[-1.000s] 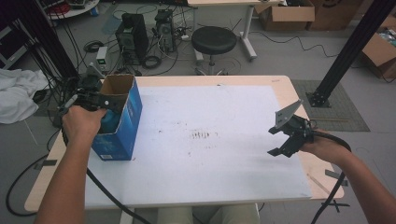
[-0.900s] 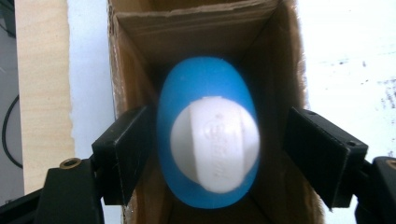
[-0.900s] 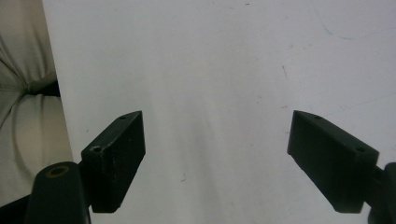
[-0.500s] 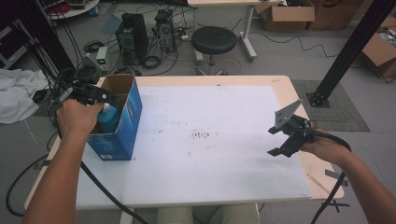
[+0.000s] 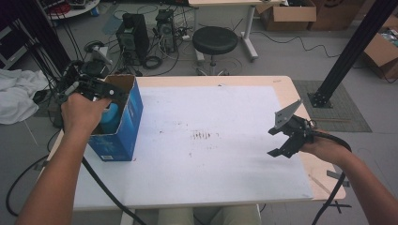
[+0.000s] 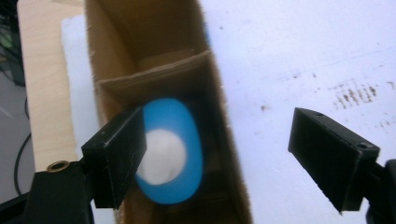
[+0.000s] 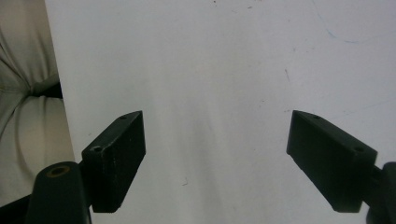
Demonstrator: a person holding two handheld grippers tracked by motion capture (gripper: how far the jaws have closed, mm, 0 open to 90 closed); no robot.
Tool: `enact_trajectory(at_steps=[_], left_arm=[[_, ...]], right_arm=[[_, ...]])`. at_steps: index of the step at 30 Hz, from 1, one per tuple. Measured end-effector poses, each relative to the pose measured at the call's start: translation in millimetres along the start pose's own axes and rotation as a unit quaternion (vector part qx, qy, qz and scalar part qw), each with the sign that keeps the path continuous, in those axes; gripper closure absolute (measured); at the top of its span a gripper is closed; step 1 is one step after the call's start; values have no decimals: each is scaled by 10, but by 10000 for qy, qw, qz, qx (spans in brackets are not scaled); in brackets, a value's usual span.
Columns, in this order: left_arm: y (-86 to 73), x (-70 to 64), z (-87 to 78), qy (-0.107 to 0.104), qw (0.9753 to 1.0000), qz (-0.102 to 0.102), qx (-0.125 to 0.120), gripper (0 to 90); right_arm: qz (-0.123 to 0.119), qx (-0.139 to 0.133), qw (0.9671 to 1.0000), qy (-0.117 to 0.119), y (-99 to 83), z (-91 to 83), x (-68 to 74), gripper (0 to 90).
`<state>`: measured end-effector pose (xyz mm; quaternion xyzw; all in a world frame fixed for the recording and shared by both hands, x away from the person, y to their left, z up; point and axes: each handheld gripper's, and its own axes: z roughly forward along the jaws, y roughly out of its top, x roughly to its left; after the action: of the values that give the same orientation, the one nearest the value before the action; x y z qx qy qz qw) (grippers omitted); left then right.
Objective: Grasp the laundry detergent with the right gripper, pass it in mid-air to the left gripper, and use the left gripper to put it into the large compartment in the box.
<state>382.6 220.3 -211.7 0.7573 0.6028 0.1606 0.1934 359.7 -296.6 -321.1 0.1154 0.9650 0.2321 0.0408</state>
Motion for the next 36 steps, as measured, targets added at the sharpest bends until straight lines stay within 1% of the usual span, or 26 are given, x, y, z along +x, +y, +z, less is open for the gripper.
enact_trajectory(at_steps=[8,13,15,17,22,25,29,36], left_arm=[[77,-233,-12,-34,9993,382,-52,179],[134,-394,-27,-118,9976,681,-67,178],[161,-471,-29,-169,9964,822,-81,179],[193,-571,-27,-196,9947,1003,-82,179],[253,-774,-4,-297,9909,1309,-43,178],[298,-905,26,-406,9876,1514,9,178],[347,-1053,79,-495,9842,1698,68,179],[422,-1256,168,-612,9776,2004,181,180]], right_arm=[[-2,-11,10000,2,14,-7,8,194],[10,-25,10000,-10,14,-15,13,194],[16,-25,10000,-9,13,-17,16,194],[4,-27,10000,-11,14,-17,18,194],[8,-27,10000,-12,24,-14,17,194],[33,-42,10000,-14,40,-12,19,194],[2,-52,10000,-10,64,-8,23,194],[39,-42,10000,-17,89,-22,24,194]])
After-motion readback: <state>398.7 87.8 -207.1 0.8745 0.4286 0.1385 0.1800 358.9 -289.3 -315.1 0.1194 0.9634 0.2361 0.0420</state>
